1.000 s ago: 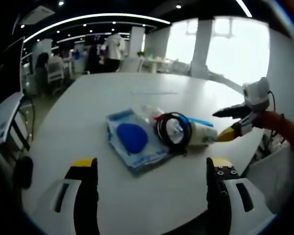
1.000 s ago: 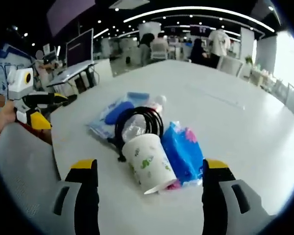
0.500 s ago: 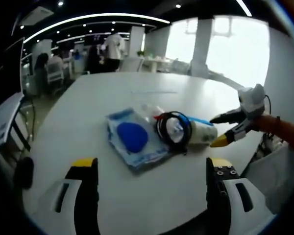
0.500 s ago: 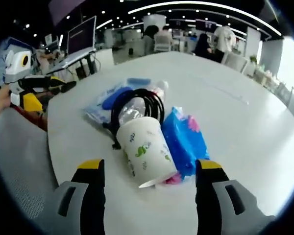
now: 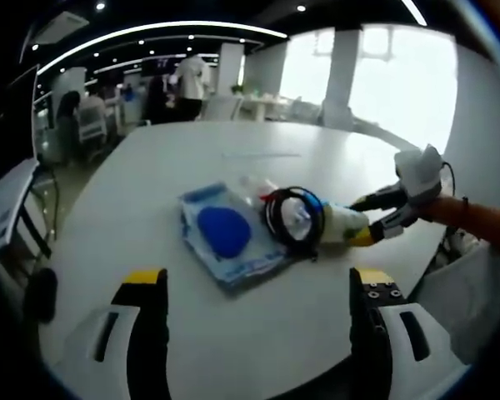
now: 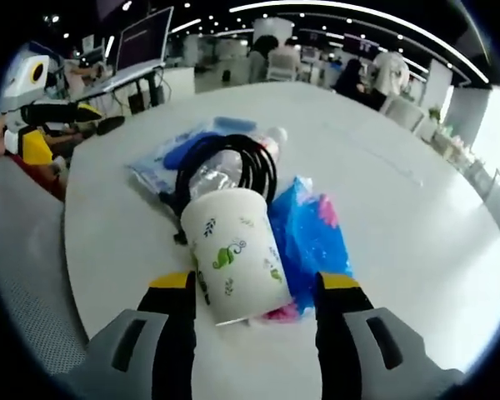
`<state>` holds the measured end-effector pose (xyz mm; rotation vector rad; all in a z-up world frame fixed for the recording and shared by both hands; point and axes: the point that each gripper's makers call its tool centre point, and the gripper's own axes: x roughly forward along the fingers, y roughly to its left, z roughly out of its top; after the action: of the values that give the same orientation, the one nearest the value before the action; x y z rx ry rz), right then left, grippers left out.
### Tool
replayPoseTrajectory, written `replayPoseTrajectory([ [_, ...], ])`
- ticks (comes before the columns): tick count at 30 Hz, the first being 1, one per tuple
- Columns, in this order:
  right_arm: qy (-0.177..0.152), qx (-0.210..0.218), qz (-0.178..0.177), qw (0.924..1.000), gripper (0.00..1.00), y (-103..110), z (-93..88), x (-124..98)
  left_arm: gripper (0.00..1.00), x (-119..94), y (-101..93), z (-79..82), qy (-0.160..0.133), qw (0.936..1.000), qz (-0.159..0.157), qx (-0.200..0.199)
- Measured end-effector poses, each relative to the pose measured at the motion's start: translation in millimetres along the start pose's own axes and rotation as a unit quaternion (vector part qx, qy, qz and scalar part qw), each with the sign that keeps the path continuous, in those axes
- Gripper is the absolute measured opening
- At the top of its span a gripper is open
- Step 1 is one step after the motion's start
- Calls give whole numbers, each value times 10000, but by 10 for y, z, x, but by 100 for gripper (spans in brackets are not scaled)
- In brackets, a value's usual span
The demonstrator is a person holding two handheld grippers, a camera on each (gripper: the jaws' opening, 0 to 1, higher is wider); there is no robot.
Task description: Arrange the tabletop items into an orderly group along one side of the table until the central work area is clear of visible clutter.
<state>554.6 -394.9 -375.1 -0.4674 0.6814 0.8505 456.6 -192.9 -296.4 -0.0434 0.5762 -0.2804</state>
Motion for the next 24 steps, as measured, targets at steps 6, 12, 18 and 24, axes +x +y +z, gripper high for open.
replayPoseTrajectory([
  [6, -13, -126, -24, 9999, 51, 0, 12, 9, 87, 1, 7, -7, 12, 10000, 13, -7],
  [12, -41, -246, -14, 9997, 47, 6, 20, 0, 87, 5, 4, -19, 46, 10000, 15, 5],
  [18, -211, -316, 103, 9992, 43, 21, 106, -62, 87, 3, 9, -25, 61, 10000, 30, 5],
  [24, -456, -253, 272, 9983, 41, 57, 174, -108, 86, -10, 19, 17, -35, 10000, 58, 26],
])
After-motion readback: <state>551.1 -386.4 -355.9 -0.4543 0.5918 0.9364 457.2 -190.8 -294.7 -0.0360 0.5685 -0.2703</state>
